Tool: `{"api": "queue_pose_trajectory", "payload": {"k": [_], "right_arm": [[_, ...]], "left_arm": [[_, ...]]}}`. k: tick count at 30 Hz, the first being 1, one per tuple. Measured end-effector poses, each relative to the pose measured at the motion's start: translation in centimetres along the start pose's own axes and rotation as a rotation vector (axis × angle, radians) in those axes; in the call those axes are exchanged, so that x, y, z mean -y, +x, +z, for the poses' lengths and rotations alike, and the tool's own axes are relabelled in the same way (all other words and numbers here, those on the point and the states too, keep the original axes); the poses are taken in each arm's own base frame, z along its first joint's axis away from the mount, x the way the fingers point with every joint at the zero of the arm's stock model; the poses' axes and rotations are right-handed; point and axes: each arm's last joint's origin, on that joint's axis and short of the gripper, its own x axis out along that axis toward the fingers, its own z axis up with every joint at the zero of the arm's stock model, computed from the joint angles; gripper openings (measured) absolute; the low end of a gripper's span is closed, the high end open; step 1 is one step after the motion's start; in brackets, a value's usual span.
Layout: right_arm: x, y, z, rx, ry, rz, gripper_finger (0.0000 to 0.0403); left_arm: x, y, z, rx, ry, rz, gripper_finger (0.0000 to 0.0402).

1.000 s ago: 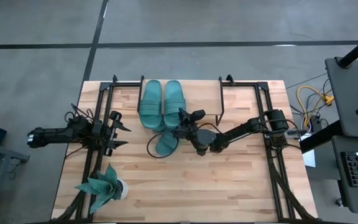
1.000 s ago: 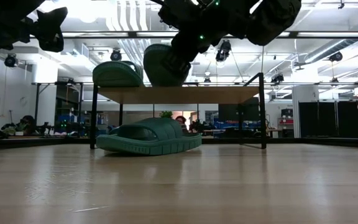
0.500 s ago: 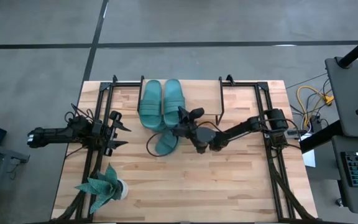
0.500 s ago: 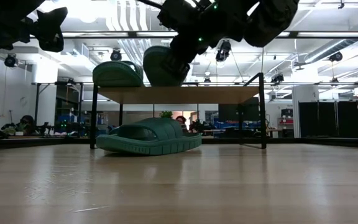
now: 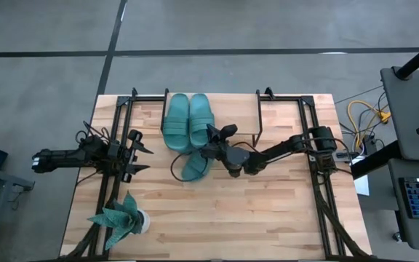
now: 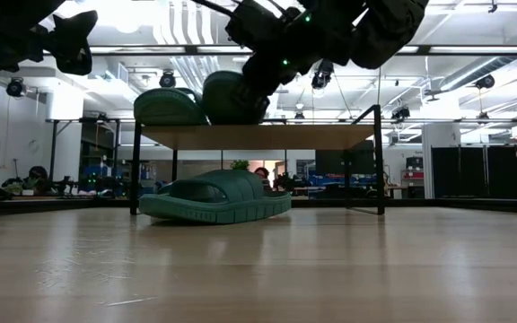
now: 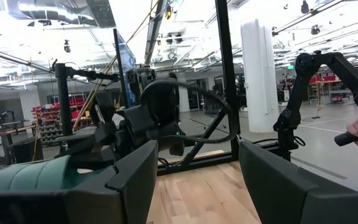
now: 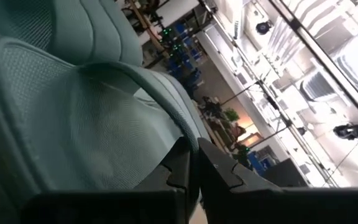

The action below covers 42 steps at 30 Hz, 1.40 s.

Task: Pick and place slides into the shelf
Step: Put the blue slipper on the shelf

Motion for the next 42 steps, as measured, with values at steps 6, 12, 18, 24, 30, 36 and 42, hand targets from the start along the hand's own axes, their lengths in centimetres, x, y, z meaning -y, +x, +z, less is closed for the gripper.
{"api": "queue_pose_trajectory", "payload": {"k": [6,12,18,24,30,36,42], "right_arm": [[-0.1,0.0,-0.1,-0.027,0.022,-0.008,0.0012],[-0.3,-0.1,-0.5,-0.032,0.018,0.000,0.0012],[-0.4,-0.3,-0.4,-0.028,0.007,0.006,0.0012],[-0.6,-0.6,-0.3,-0.024,-0.003,0.013,0.0012],[-0.3,-0.6,0.3,-0.018,-0.020,0.013,0.0011],[0.0,-0.4,1.0,-0.011,-0.018,0.008,0.0011],[-0.4,-0.5,0.7,-0.021,-0.021,0.029,0.0012]], "left_arm": [[0.0,0.0,0.0,-0.001,0.000,0.000,0.0211],[0.0,0.0,-0.1,-0.002,0.000,0.000,0.0211],[0.0,0.0,-0.1,-0.002,0.000,0.000,0.0211],[0.0,0.0,-0.1,-0.002,0.000,0.000,0.0211],[0.0,0.0,-0.1,-0.002,0.000,0.000,0.0211],[0.0,0.0,-0.1,-0.001,0.000,0.000,0.0211],[0.0,0.0,-0.1,-0.001,0.000,0.000,0.0211]]}}
